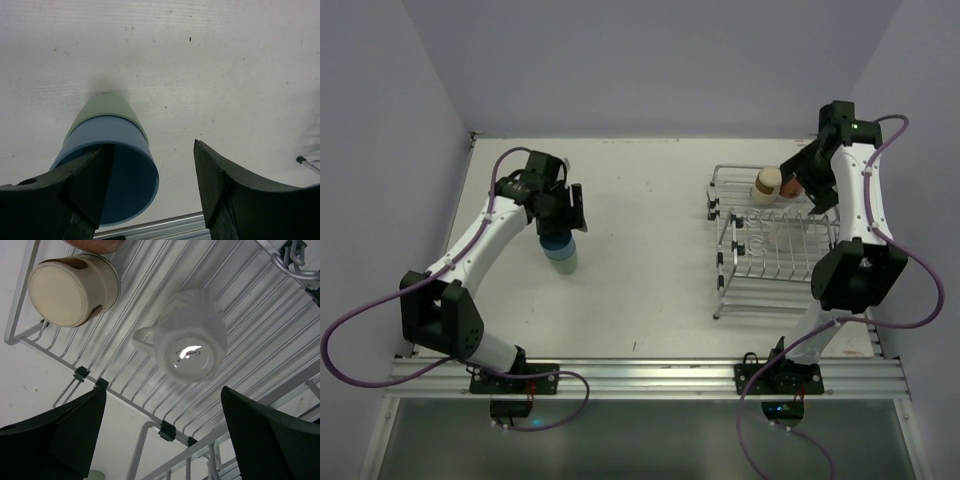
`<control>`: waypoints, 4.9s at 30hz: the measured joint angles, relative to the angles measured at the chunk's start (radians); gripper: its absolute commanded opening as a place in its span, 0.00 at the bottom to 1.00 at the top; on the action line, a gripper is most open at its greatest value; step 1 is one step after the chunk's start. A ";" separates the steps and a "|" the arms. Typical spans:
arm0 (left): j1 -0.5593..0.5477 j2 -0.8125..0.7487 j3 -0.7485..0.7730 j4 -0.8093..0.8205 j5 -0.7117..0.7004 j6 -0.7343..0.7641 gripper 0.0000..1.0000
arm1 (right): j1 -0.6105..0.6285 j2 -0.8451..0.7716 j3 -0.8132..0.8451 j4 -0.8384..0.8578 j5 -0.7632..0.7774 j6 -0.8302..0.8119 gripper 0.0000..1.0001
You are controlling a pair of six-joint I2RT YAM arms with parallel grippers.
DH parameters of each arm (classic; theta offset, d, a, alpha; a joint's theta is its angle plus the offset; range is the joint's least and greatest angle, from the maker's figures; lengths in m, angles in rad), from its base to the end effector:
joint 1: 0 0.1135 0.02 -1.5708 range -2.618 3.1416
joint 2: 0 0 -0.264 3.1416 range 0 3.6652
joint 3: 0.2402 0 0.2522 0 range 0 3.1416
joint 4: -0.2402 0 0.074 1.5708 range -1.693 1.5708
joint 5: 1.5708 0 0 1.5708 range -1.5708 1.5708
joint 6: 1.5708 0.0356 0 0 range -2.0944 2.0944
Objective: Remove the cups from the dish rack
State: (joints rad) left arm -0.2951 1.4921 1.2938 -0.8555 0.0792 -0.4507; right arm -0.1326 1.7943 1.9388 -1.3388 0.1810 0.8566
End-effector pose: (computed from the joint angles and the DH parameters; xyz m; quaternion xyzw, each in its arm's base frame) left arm 0.2913 -0.0915 0.2921 -0.0650 0.9639 -0.1287 0.2239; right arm 0.3484 -0.0529 0.3642 0.4793 0.8530 -0.0170 0.2057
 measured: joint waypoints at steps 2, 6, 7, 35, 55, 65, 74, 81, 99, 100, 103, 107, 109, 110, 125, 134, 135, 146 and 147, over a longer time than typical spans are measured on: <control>0.000 -0.002 0.000 0.002 0.000 0.000 0.69 | -0.008 0.000 -0.025 -0.002 -0.001 0.036 0.99; 0.000 -0.005 0.000 0.002 0.000 0.000 0.70 | -0.014 0.000 -0.045 0.004 -0.006 0.087 0.99; 0.000 -0.005 0.000 0.002 0.000 0.000 0.70 | -0.016 0.000 -0.048 0.008 -0.007 0.096 0.99; 0.000 0.006 0.004 0.003 0.000 0.000 0.71 | -0.030 -0.002 -0.170 0.144 0.003 0.143 0.99; 0.000 0.047 0.011 0.003 0.000 0.000 0.72 | -0.018 0.059 -0.195 0.180 -0.016 0.135 0.99; 0.000 0.047 0.011 0.004 0.000 0.000 0.72 | -0.013 0.092 -0.257 0.083 -0.031 0.163 0.99; 0.000 0.047 0.011 0.004 0.000 0.000 0.72 | -0.010 0.092 -0.259 0.080 -0.023 0.172 0.99; 0.000 0.047 0.011 0.004 0.000 0.000 0.72 | -0.009 0.097 -0.254 0.085 -0.021 0.176 0.77; 0.000 0.047 0.011 0.004 0.001 0.000 0.73 | -0.008 0.097 -0.250 0.089 0.022 0.155 0.00; 0.000 0.047 0.011 0.004 0.002 0.000 0.73 | -0.008 0.097 -0.250 0.091 0.023 0.147 0.00; 0.000 0.047 0.018 0.002 0.004 0.000 0.73 | -0.006 0.097 -0.246 0.090 0.025 0.118 0.00; 0.000 0.048 0.055 0.002 0.011 0.000 0.73 | -0.005 0.097 -0.234 0.078 0.036 0.074 0.00; 0.000 0.048 0.078 0.003 0.018 0.000 0.73 | -0.004 0.097 -0.232 0.078 0.035 0.058 0.00; 0.000 0.048 0.086 0.003 0.021 0.000 0.73 | -0.004 0.097 -0.232 0.078 0.033 0.051 0.00; 0.000 0.053 0.190 -0.003 0.060 -0.002 0.74 | 0.000 0.095 -0.189 0.121 -0.017 -0.034 0.00; 0.000 0.067 0.233 -0.003 0.121 -0.020 0.74 | 0.000 0.072 -0.095 0.126 -0.019 -0.062 0.00; 0.000 0.068 0.234 -0.003 0.130 -0.027 0.74 | 0.000 0.070 -0.094 0.126 -0.020 -0.064 0.00; -0.004 0.105 0.244 0.042 0.263 -0.090 0.75 | 0.005 0.036 -0.090 0.128 -0.045 -0.082 0.00; -0.005 0.108 0.245 0.051 0.279 -0.097 0.75 | 0.007 0.031 -0.085 0.127 -0.047 -0.085 0.00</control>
State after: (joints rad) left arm -0.3000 1.6005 1.5387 -0.8043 0.3580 -0.5472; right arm -0.1253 1.8248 1.8542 -1.2118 0.1345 0.7719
